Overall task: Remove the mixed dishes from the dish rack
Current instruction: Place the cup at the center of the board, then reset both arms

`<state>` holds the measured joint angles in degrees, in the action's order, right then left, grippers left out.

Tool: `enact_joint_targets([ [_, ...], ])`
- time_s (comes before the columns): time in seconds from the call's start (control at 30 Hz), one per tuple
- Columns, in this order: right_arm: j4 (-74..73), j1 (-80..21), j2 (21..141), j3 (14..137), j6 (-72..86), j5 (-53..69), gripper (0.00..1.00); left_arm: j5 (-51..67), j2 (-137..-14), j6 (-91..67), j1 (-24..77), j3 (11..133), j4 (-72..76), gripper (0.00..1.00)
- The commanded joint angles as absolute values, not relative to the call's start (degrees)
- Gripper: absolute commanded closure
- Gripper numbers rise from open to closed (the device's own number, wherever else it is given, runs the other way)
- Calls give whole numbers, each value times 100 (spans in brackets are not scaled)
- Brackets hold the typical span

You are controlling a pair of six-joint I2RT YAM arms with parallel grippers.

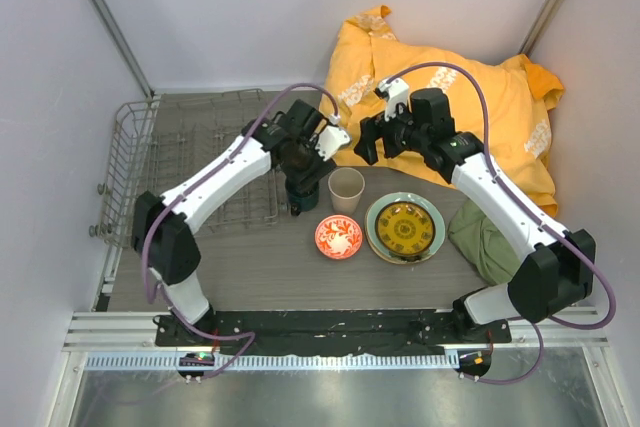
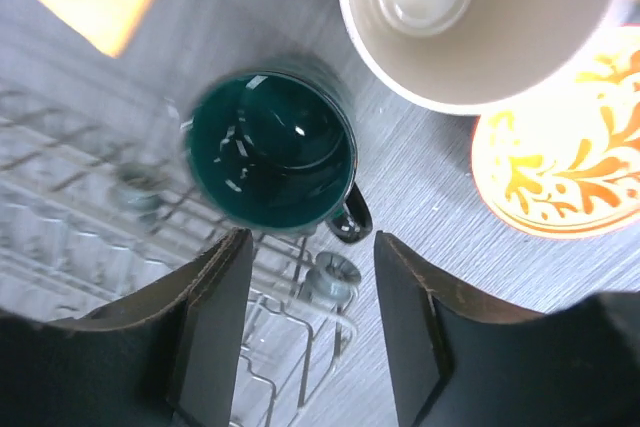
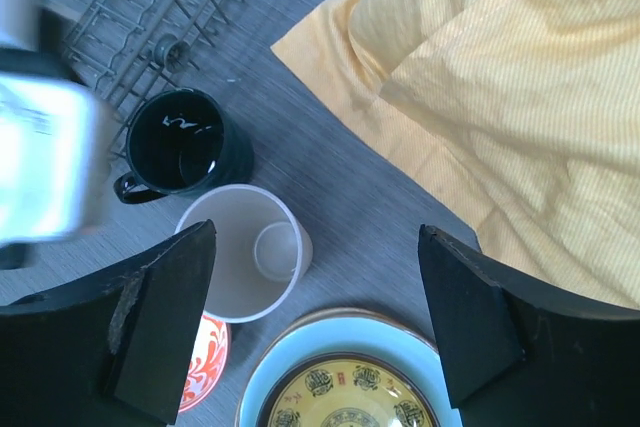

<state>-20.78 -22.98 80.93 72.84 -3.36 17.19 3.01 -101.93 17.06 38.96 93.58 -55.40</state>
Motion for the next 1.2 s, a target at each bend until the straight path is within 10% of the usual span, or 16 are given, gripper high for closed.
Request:
enact_joint_targets([
  [0.0,-2109,-2329,7989,7339,-475,1407,10,553,-9273,1679,3701,9247,-5010,41],
  [0.27,-2057,-2329,7972,7260,-598,687,5,1169,-7903,1266,2603,8483,-4001,26],
  [0.4,-1767,-2329,7814,7076,-633,238,4,880,-7182,1134,2172,7938,-3386,1],
  [1.17,-18,-1872,6144,5793,-483,-1933,0,369,-6196,44,-228,6838,-1373,0],
])
